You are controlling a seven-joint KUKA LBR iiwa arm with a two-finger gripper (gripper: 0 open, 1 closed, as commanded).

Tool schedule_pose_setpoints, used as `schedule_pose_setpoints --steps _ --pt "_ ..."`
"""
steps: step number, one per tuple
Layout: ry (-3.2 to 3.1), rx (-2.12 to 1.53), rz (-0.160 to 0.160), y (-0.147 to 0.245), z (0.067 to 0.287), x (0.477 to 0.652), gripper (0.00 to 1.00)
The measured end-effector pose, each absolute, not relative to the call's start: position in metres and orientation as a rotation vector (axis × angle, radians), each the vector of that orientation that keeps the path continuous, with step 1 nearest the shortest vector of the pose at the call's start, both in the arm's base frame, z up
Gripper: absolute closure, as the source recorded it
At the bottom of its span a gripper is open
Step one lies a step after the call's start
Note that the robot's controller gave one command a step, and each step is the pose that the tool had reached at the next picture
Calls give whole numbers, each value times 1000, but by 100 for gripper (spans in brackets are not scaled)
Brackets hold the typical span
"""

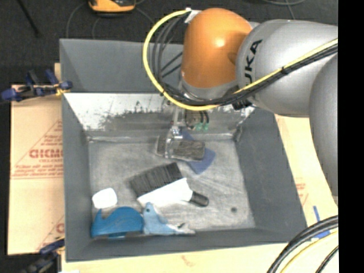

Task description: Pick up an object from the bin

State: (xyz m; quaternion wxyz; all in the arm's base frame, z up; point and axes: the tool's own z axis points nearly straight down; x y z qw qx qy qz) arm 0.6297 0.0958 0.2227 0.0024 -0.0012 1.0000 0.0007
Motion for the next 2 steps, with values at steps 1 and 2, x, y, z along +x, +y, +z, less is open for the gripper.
schedule_pose_setpoints --steps 1,2 --pt "3126 -58 5 86 206 628 0" --pt "3117 -364 -1 28 164 629 0"
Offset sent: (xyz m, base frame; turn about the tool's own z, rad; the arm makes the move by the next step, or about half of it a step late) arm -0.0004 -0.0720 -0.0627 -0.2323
